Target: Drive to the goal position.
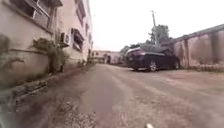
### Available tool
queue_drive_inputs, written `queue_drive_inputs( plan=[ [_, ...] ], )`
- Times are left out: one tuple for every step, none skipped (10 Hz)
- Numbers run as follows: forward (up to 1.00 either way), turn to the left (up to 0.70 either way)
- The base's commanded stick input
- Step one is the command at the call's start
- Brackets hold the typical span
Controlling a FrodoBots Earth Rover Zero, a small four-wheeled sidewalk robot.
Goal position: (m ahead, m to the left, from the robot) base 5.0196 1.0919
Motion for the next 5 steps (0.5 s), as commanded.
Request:
queue_drive_inputs(
  plan=[
    [0.85, 0.0],
    [0.85, 0.0],
    [0.85, 0.0],
    [0.85, 0.0],
    [0.85, 0.0]
  ],
)
